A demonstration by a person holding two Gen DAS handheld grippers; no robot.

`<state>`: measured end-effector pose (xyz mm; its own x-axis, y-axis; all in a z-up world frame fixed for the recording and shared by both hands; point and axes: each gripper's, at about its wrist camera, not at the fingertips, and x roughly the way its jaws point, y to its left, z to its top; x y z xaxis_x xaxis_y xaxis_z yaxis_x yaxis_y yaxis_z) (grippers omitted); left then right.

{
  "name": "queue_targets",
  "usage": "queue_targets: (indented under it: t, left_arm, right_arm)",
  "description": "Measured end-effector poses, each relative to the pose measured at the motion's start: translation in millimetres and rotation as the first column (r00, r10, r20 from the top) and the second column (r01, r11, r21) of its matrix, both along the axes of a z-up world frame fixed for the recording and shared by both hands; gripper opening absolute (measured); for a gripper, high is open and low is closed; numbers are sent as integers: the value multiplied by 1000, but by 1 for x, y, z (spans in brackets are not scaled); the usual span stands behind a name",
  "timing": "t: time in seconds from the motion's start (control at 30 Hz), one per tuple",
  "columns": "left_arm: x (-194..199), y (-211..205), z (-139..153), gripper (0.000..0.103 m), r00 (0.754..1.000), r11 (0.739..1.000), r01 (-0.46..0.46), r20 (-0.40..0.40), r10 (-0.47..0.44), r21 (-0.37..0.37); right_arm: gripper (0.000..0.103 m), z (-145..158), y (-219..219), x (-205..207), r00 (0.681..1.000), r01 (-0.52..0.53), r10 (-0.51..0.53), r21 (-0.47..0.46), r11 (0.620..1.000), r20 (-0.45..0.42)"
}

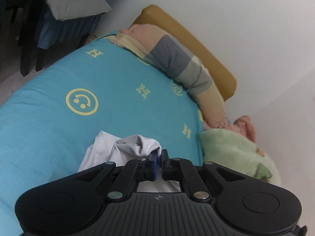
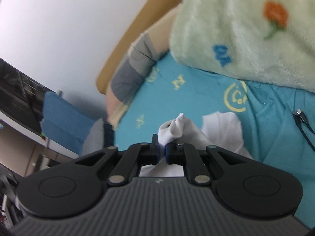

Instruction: Fold clothes

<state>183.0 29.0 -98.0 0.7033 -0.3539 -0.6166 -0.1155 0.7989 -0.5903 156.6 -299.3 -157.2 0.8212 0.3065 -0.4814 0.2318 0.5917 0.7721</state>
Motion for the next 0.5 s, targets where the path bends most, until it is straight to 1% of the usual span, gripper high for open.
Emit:
queue_targets:
  t: [0.07, 0.13, 0.27, 0.37, 0.4, 0.43, 0.47, 0.5]
  left_arm:
    - [12, -1, -16, 5, 1000, 1000, 14, -4, -14, 15]
    - [23, -2, -27, 5, 1000, 999, 22, -6, -22, 33]
    - [34, -5, -34, 6, 998, 994, 60, -17, -59, 91]
    - [39, -7, -36, 7, 996, 989, 91, -21, -89, 120]
    - [40, -8, -36, 9, 995, 987, 101, -18, -100, 126]
    - [40, -10, -34, 14, 994, 985, 110, -11, -109, 135]
    - [38, -12, -31, 34, 993, 982, 117, -2, -118, 147]
    - [35, -13, -27, 61, 993, 981, 116, 14, -120, 157]
  right_arm:
    - [9, -16, -1, 10, 1000, -14, 14, -8, 1000, -19]
    - [9, -24, -2, 22, 999, -27, 27, -9, 1000, -33]
    - [11, -37, 0, 42, 997, -64, 63, -25, 998, -47]
    - [12, -48, -3, 50, 991, -117, 117, 3, 993, -69]
    - [14, -50, -5, 51, 988, -132, 133, 12, 991, -74]
    - [16, -49, -7, 51, 987, -145, 145, 17, 989, -71]
    - [24, -46, -8, 50, 986, -154, 155, 19, 988, -63]
    - [42, -42, -8, 47, 986, -163, 164, 16, 986, -45]
